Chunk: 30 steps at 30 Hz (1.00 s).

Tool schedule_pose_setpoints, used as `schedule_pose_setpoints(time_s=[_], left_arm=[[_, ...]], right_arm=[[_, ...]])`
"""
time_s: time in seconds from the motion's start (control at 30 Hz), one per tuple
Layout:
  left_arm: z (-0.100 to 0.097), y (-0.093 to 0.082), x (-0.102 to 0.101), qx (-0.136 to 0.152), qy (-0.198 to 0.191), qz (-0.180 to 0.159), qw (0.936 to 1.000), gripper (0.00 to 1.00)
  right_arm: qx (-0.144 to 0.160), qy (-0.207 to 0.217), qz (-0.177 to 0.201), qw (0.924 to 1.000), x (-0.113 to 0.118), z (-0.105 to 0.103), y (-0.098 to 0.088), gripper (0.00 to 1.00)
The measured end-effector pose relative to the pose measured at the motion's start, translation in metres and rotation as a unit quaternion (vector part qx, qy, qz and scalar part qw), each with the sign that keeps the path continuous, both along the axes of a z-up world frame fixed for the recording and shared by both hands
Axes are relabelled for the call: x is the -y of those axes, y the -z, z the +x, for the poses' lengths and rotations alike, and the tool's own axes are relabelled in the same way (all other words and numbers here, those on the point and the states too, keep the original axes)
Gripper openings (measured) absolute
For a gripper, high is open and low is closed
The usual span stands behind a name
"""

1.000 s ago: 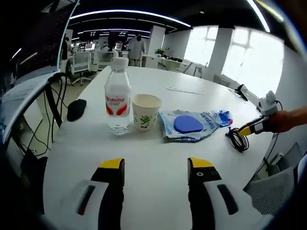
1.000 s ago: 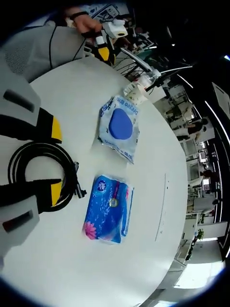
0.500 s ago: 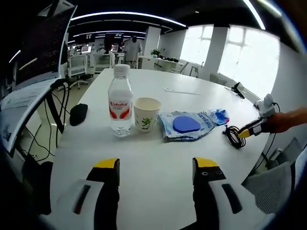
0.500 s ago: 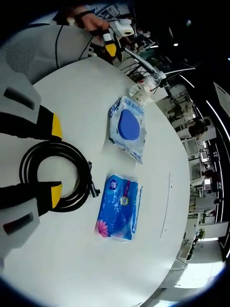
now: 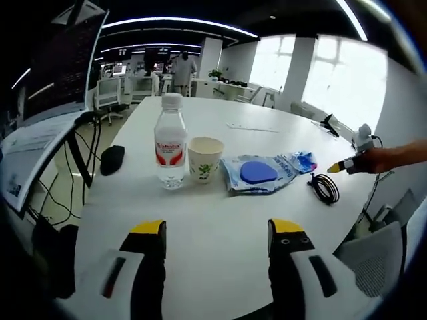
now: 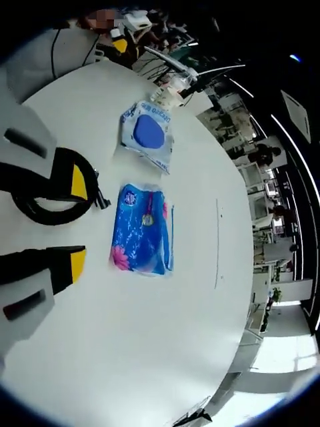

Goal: Arrange the tabletop items into an orderly group along one side of the table until the central work area is clear of visible clutter.

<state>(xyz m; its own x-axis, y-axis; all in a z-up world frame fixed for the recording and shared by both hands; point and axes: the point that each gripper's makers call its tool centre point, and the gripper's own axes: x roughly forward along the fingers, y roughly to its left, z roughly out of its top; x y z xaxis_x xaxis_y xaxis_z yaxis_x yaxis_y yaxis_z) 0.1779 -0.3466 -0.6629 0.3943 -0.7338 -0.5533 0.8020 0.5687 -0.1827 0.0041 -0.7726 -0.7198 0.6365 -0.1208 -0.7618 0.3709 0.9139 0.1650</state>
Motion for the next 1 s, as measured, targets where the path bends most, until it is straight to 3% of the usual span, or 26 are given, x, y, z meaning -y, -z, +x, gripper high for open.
schedule_pose_setpoints(time_s=[0.3, 0.5, 0.77, 0.9, 1.0], left_arm=[[0.005, -0.008, -0.006, 0.0, -0.014, -0.005, 0.9999, 0.61], [0.003, -0.012, -0.008, 0.002, -0.018, 0.002, 0.9998, 0.61], [0.003, -0.018, -0.011, 0.008, -0.017, 0.004, 0.9998, 0.63], [0.001, -0.023, -0.012, 0.01, -0.011, 0.005, 0.9999, 0.64], [0.002, -0.025, -0.014, 0.01, -0.007, 0.007, 0.9999, 0.64]], right_arm=[[-0.007, 0.049, 0.014, 0.9987, 0.045, 0.02, 0.017, 0.25], [-0.005, 0.067, 0.025, 0.9974, 0.045, 0.025, 0.017, 0.24], [-0.009, 0.062, 0.026, 0.9977, 0.052, 0.038, 0.032, 0.2], [-0.013, 0.064, 0.024, 0.9976, 0.053, 0.037, 0.032, 0.15], [-0.015, 0.06, 0.019, 0.9979, 0.053, 0.037, 0.035, 0.05]])
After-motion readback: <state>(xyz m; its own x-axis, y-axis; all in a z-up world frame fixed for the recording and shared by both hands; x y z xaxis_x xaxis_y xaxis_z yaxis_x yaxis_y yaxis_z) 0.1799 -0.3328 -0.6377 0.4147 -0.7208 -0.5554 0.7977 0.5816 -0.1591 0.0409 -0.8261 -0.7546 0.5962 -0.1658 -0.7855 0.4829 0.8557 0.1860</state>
